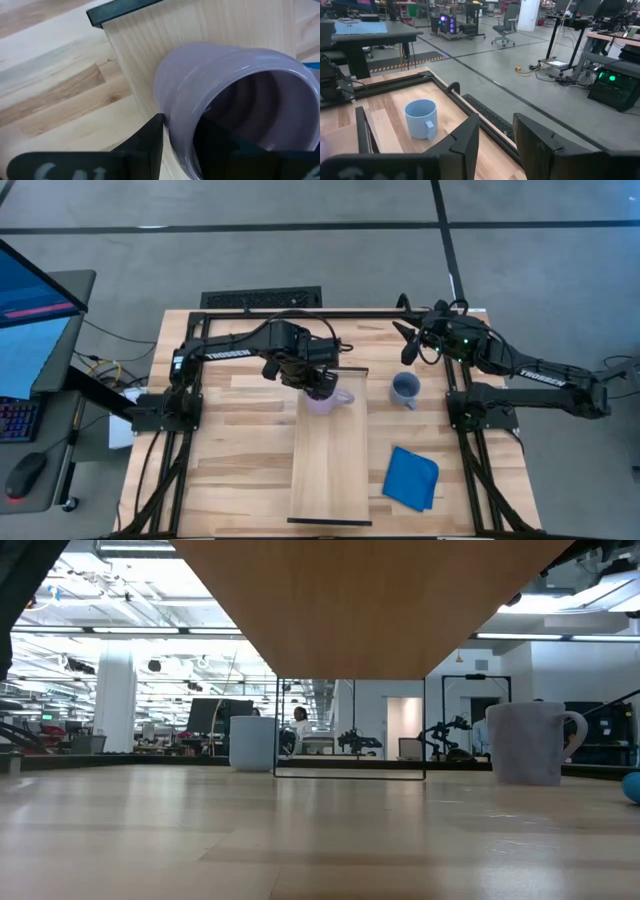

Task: Stack small to large cups/mugs on shelf
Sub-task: Put the purple mug on the shelf

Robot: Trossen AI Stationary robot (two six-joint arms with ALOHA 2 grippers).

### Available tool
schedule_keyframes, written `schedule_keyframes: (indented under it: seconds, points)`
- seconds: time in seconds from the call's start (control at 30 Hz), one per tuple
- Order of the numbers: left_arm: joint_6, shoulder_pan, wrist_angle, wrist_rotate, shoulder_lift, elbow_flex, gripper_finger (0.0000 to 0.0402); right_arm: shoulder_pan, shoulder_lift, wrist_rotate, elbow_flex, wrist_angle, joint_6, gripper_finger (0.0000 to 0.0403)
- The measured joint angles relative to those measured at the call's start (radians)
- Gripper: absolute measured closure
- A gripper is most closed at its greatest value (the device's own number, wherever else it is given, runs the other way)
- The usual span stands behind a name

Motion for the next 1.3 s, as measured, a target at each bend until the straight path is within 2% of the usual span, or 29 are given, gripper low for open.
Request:
schedule_keyframes:
  seconds: [1.0, 1.3]
  points:
    - [0.012, -0.003, 0.001, -0.014, -0.002, 0.003, 0.0312, 0.0, 0.0, 0.0, 0.0, 0.0, 0.0, 0.0259]
    - [0.012, -0.003, 0.001, -0.031, -0.003, 0.059, 0.0312, 0.0, 0.0, 0.0, 0.0, 0.0, 0.0, 0.0259]
